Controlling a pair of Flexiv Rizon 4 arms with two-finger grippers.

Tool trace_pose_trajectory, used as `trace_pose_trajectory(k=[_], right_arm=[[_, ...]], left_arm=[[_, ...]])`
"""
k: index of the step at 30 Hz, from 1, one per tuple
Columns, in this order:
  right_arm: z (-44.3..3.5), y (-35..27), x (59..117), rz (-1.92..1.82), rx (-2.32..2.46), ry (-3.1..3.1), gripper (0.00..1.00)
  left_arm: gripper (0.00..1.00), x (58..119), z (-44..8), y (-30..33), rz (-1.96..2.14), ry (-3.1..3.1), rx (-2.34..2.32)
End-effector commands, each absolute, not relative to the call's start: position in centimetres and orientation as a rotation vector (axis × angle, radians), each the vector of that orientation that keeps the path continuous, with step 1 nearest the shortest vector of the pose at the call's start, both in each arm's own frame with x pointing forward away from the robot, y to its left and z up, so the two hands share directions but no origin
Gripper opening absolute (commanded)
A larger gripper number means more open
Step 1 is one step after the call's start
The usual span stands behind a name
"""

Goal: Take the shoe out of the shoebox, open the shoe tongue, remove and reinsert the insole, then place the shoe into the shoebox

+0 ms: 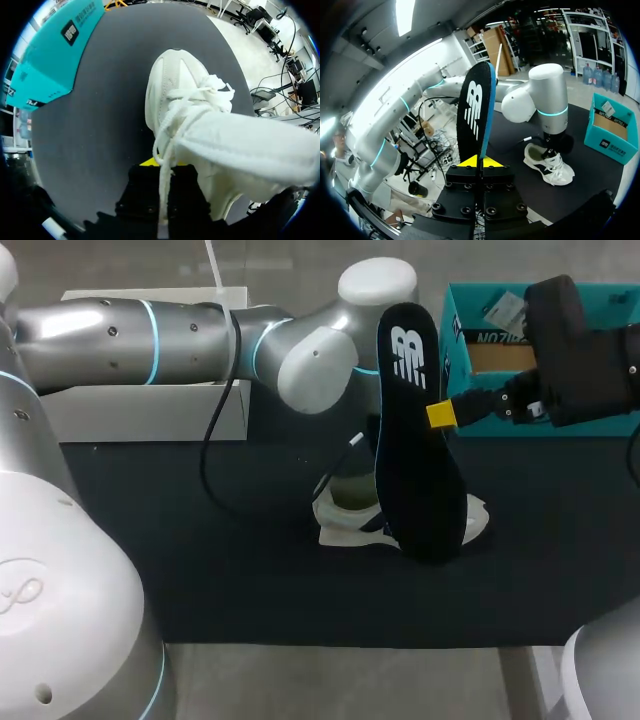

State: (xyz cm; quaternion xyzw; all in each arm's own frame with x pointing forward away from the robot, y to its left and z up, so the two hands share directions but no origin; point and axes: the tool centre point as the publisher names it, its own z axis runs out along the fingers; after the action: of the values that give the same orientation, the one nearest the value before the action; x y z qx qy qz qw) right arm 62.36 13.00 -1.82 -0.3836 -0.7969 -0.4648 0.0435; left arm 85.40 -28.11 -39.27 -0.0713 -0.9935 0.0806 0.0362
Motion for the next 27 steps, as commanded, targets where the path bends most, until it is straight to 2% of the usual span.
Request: trace_pose_trajectory(k=[1,11,20,27], right_arm=[[-1.8,13.4,62.7,-1.414,-1.174,-2.437,0.00],[-1.8,13.4,62.7,-1.414,-1.174,-2.437,0.00],[-1.8,13.4,62.7,-1.414,-1.174,-2.437,0.00],[-1.8,13.4,62.7,-1.414,-1.174,-2.437,0.00]], left_arm=[[0.00,85.6,-38.3,-28.1,0.257,-3.029,-0.350],[0.00,86.4,-35.3,-28.7,0.037,-2.686,-1.033],[0.00,88.6,-33.4,-27.5,-0.145,-2.007,-1.851],[0.00,89.3,-33.9,-27.3,-0.277,-1.709,-2.129]])
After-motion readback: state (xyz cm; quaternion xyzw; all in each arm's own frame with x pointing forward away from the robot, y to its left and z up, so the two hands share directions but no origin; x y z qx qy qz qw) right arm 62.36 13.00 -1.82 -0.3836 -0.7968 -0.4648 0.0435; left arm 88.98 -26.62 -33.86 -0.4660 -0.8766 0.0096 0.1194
